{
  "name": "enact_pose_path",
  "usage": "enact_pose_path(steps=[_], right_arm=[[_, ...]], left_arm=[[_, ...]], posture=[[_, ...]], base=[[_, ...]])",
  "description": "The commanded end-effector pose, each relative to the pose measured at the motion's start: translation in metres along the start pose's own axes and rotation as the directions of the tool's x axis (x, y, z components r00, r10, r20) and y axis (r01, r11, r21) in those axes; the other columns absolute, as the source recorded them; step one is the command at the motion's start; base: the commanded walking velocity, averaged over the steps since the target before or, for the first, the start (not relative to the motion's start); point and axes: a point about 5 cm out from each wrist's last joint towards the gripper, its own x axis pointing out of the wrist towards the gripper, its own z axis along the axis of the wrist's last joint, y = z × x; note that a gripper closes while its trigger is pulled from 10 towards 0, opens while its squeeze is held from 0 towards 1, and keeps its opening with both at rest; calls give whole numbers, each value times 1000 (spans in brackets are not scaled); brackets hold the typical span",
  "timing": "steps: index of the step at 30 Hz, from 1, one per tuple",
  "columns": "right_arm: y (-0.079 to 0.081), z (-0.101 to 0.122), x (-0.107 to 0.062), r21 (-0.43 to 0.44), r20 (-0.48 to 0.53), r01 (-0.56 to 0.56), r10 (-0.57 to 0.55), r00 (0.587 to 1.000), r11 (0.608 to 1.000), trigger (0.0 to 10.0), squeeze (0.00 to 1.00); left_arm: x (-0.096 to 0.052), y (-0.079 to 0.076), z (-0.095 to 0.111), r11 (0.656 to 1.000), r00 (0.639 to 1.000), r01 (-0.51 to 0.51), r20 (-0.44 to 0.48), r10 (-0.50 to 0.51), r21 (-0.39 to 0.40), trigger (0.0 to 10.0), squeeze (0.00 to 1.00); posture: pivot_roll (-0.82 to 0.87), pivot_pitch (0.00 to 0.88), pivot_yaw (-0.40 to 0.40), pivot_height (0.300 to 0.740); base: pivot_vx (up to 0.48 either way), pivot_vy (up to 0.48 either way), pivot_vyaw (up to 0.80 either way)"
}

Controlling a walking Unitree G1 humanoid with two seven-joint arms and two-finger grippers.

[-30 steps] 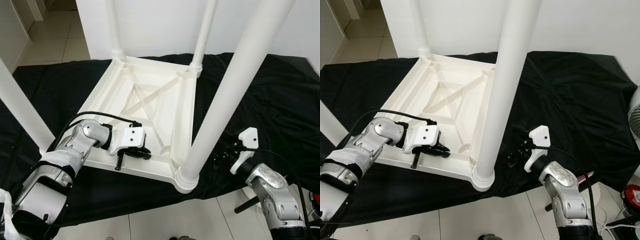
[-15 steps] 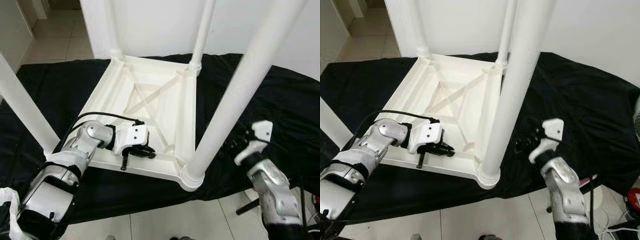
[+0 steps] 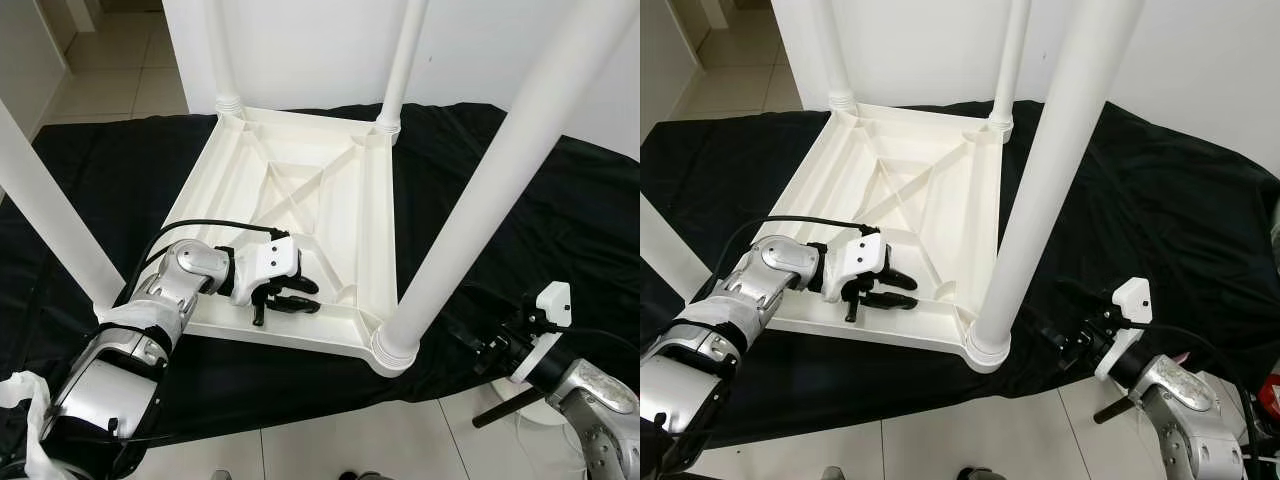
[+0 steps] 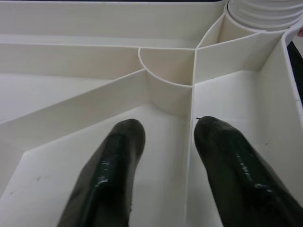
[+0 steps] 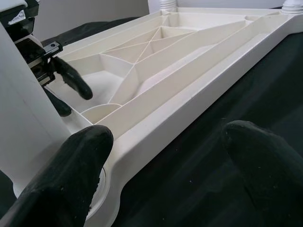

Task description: Building children table

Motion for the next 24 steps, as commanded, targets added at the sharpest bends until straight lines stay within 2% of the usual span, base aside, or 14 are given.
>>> enact_pose_path(steps=[1,5,7,12,16,20,24], right_arm=[[4,2,-4,0,-26,-66,66,997,998,10000,0],[6,1,-6,2,-43,-102,102,994,995,10000,0],[11,3,-11,4,-81,-174,173,982,985,10000,0],[11,3,-16,10,-122,-231,230,965,973,10000,0],[13,4,-17,19,-125,-256,256,959,967,10000,0],[32,8,-15,36,-127,-423,424,897,905,10000,0],[35,9,-5,36,-117,-439,440,890,898,10000,0]], left_arm=[[-1,12,3,976,976,-218,7,218,13,10000,0],[-2,11,4,976,977,-215,12,215,18,10000,0],[-8,10,11,980,979,-199,56,197,24,10000,0],[-16,8,27,987,976,-163,147,159,13,10000,0],[-18,7,30,987,974,-158,165,154,14,10000,0],[-27,-6,47,991,953,-120,272,131,-58,10000,0],[-25,-13,52,986,943,-140,293,159,-85,10000,0]], posture=[[-20,97,-6,740],[-17,96,-9,740],[-10,94,-10,740],[-7,91,-13,740],[-6,92,-12,740],[-12,92,-12,740],[-8,90,-14,740]], base=[[0,0,0],[0,0,0],[0,0,0],[0,0,0],[0,0,0],[0,0,0],[0,0,0]])
